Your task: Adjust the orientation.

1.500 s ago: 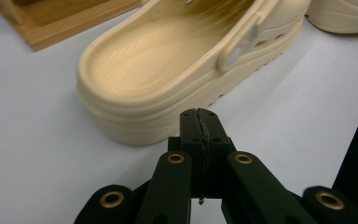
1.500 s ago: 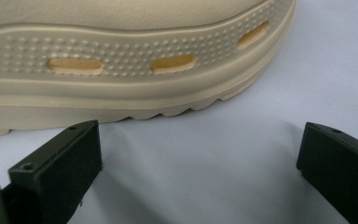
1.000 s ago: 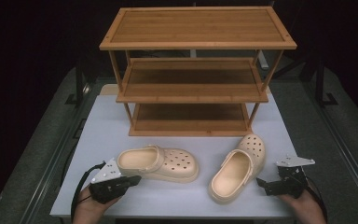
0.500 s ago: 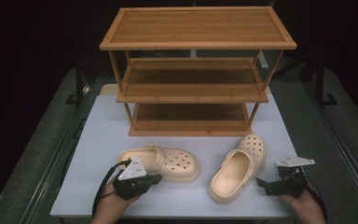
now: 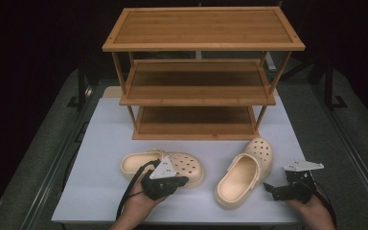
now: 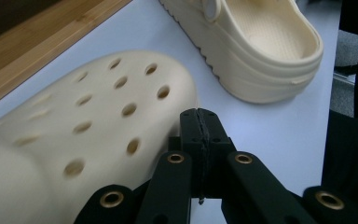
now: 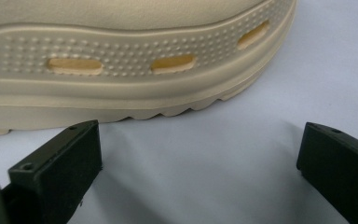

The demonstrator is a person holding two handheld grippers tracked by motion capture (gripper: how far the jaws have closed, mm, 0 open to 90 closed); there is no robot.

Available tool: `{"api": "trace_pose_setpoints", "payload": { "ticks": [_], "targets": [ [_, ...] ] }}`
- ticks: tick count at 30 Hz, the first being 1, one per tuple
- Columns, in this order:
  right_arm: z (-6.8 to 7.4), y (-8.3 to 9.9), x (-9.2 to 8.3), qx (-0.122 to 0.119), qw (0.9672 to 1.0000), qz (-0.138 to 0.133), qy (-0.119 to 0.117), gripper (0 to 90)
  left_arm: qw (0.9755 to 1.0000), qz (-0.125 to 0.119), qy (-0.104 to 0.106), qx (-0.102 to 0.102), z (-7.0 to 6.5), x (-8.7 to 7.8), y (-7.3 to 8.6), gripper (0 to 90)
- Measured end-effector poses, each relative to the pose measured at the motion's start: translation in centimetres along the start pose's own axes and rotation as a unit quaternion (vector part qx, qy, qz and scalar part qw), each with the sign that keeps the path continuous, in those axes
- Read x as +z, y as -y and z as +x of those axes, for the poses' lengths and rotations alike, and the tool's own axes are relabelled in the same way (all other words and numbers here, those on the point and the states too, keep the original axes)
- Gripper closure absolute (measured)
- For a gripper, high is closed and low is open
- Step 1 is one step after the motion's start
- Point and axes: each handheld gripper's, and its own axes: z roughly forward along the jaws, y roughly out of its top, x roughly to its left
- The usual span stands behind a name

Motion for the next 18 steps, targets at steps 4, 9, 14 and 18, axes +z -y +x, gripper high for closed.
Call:
{"api": "trace_pose_setpoints", "payload": {
  "ticks": [4,9,14,18],
  "targets": [
    [0.0,0.0,0.0,0.0,1.0,0.0,0.0,0.0,1.0,0.001,0.002,-0.005,-0.3,1.5,-0.8,90.0],
    [0.0,0.0,0.0,0.0,1.0,0.0,0.0,0.0,0.9999,0.006,-0.012,-0.003,-0.5,2.6,-1.4,90.0],
    [0.0,0.0,0.0,0.001,1.0,-0.001,0.0,0.0,0.9996,0.004,-0.024,-0.011,-0.1,3.1,-1.7,90.0],
    [0.0,0.0,0.0,0.001,1.0,0.0,-0.001,0.0,0.9982,0.005,-0.054,-0.024,0.8,3.6,-2.0,90.0]
  ]
}}
